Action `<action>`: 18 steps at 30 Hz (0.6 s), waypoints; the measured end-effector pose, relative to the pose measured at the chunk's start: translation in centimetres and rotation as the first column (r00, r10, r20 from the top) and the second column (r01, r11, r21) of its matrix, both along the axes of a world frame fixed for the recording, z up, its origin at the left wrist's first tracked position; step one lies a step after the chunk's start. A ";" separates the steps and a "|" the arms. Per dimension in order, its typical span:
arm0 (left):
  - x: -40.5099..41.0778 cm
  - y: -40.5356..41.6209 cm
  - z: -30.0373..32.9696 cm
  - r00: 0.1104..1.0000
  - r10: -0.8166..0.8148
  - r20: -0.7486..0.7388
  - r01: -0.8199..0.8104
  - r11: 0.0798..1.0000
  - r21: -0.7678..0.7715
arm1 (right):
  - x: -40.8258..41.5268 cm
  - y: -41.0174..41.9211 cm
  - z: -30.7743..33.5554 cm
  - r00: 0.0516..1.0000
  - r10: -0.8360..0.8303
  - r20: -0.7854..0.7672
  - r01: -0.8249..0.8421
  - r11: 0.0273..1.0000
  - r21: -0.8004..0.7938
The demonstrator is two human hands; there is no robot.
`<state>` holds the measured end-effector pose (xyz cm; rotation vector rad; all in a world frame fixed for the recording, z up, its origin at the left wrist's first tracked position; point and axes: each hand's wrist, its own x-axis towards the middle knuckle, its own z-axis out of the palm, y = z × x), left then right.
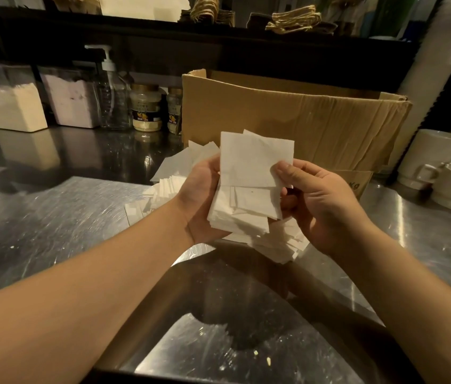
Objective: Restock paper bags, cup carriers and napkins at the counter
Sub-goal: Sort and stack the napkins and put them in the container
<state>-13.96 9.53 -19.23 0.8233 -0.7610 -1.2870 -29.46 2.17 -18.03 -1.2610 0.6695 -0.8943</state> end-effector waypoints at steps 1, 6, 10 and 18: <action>-0.2 0.0 0.1 1.000 0.005 0.000 -0.005 1.000 -0.009 | 0.0 -0.1 0.0 1.000 0.004 0.006 -0.004 1.000 -0.014; 0.1 0.2 -0.1 0.995 -0.086 0.041 0.087 0.996 -0.031 | -0.4 -0.3 0.2 0.996 0.051 0.067 -0.054 0.997 0.046; 0.8 0.0 -0.2 0.978 -0.180 0.105 0.199 0.955 -0.220 | -1.2 -0.6 0.8 0.963 0.215 0.161 -0.227 0.972 0.061; 0.9 0.1 -0.7 0.987 -0.162 -0.006 0.162 0.986 0.033 | -2.0 0.6 2.0 0.936 0.293 0.193 -0.307 0.951 0.044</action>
